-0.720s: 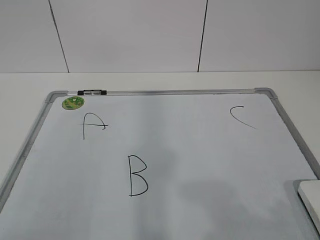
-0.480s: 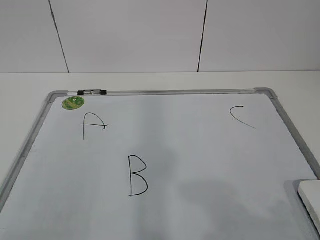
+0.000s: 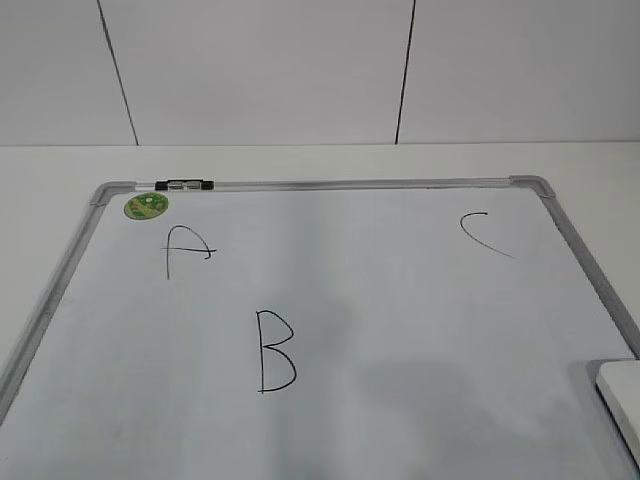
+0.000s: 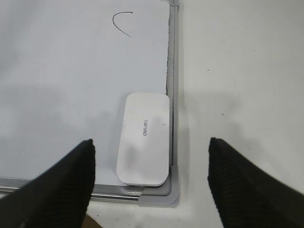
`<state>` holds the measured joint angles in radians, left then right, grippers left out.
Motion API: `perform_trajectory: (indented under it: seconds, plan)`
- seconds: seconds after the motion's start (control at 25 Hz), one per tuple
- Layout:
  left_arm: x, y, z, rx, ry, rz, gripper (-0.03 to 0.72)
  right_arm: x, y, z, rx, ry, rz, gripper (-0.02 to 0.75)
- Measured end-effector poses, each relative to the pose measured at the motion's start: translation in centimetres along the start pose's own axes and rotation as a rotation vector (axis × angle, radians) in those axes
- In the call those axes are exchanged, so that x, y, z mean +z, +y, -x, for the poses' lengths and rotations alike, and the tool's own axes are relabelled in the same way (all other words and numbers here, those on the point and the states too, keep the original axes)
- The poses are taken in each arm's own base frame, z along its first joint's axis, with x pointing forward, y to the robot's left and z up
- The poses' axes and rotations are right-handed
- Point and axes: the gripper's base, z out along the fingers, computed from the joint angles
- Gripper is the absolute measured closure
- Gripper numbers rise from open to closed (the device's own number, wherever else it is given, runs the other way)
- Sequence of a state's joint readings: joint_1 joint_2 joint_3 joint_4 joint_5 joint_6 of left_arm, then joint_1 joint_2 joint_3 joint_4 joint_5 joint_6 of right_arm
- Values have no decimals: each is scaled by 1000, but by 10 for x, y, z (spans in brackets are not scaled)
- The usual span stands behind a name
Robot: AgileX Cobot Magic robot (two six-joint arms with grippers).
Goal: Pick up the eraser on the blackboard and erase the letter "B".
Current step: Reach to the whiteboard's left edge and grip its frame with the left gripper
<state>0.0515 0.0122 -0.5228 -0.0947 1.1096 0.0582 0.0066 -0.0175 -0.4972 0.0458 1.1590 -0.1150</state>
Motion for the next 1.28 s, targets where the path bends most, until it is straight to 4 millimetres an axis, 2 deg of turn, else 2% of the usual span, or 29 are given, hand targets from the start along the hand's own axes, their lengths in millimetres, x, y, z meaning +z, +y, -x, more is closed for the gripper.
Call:
perform_trajectory:
  seconds: [0.44,0.64,0.8,0.96,1.28]
  plan:
    - [1,-1,1,-8,9,-14,452,12,2,9,75,102,44,167]
    - [15,0,15,-18,151,-17,448,26,6,16,151,221,104,167]
    - [32,1,35,-36,269,-29,447,34,6,29,168,328,116,167]
    - [57,1,53,-70,397,-58,447,42,3,52,210,391,112,167]
    - [130,7,95,-109,643,-64,447,81,-1,82,235,616,114,167]
